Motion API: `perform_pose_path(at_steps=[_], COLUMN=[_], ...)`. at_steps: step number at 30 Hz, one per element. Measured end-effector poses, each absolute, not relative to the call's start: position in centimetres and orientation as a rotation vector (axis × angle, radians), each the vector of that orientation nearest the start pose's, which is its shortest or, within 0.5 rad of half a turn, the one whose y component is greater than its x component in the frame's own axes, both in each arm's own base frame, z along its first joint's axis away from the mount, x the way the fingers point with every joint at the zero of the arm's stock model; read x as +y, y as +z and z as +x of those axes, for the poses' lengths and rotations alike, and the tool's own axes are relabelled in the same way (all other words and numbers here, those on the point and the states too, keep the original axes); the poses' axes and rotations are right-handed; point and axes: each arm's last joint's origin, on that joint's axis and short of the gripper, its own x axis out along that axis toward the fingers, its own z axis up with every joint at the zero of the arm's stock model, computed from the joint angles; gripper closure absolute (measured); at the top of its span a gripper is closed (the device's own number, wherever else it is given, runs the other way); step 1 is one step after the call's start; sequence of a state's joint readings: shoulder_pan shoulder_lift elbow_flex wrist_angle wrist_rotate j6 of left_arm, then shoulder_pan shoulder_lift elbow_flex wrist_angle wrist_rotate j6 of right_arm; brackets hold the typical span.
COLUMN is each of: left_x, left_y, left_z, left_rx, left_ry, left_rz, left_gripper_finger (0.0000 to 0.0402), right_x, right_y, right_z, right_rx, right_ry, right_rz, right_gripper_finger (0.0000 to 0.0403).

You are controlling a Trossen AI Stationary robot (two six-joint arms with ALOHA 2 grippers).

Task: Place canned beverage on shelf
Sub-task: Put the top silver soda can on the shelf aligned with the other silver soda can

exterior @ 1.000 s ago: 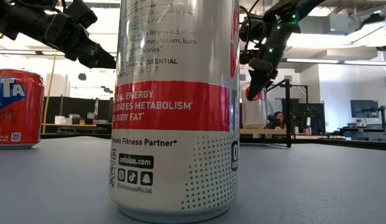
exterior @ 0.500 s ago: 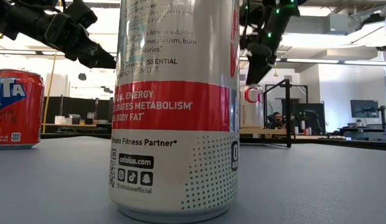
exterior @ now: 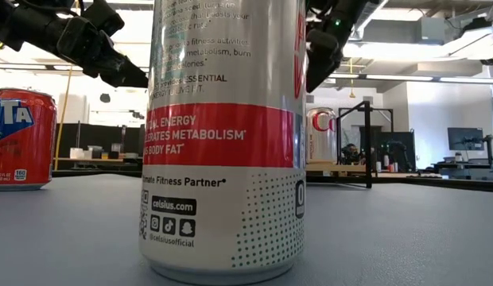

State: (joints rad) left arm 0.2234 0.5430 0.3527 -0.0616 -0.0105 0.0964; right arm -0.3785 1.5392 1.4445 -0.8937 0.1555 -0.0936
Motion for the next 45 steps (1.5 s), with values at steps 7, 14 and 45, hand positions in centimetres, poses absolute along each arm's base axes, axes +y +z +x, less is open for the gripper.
perform_pose_path(at_steps=[7,14,45], left_x=[3.1,3.1,3.1], left_y=[22.9,22.8,22.8], left_z=[13.6,13.6,13.6], left_rx=[0.258,0.263,0.264], left_ry=[0.220,0.220,0.220], left_rz=[0.069,0.069,0.069], left_gripper_finger=[0.0079,0.0079,0.0079], right_x=[-12.9,-14.4,-11.8], right_y=[30.4,29.5,32.3], right_z=[30.5,30.7,28.4], right_rx=[1.064,1.082,1.076], right_ry=[-0.428,-0.479,-0.447], right_rz=[-0.001,0.001,-0.018], right_gripper_finger=[0.0387,0.0401,0.0403])
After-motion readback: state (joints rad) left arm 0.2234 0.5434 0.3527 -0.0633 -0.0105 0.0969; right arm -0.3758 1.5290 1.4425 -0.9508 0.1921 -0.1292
